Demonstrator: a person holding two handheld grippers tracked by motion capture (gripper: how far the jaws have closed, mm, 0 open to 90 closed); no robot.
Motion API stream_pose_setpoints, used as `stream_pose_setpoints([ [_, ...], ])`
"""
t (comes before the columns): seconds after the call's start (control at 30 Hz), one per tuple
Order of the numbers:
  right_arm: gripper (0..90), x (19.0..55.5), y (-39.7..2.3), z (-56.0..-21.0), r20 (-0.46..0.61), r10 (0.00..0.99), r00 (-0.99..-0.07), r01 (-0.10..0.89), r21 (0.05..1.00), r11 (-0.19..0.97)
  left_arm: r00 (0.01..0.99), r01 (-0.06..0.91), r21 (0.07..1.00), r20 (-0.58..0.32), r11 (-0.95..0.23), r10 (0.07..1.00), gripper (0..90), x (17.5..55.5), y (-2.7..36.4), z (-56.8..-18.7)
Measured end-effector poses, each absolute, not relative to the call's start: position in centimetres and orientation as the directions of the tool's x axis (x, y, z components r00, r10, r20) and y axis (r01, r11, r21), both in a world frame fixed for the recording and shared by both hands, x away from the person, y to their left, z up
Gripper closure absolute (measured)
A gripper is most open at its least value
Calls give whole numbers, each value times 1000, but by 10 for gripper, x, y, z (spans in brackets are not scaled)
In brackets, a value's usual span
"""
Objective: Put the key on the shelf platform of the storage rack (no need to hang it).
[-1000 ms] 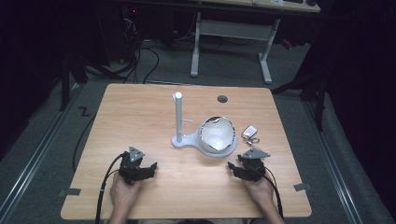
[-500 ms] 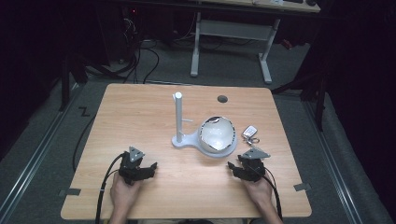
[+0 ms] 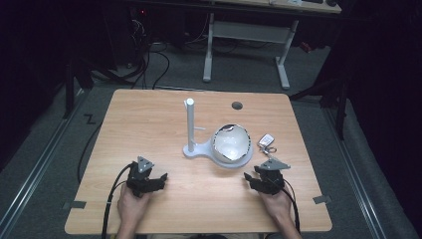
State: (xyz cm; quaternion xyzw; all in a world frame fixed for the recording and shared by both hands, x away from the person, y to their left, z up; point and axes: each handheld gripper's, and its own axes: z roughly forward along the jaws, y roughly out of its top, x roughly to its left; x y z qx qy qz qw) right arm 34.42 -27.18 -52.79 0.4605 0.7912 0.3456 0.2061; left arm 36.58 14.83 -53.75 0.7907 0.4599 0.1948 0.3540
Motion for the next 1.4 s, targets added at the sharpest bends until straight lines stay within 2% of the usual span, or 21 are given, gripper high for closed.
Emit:
stream_pose_setpoints([
  [0.4, 485, 336, -279, -522, -13, 869, -495, 559, 761, 330, 501, 589, 739, -18, -326, 865, 226, 366, 148, -537],
  [0.73, 487, 327, -296, -519, 15, 887, -462, 571, 770, 284, 501, 589, 739, -18, -326, 865, 226, 366, 148, -538],
  [0.9, 473, 322, -312, -516, 41, 914, -403, 582, 782, 222, 501, 589, 739, -18, -326, 865, 226, 366, 148, -537],
  [1.4, 494, 324, -340, -508, 46, 942, -332, 595, 785, 172, 500, 589, 740, -18, -325, 866, 226, 366, 148, -538],
])
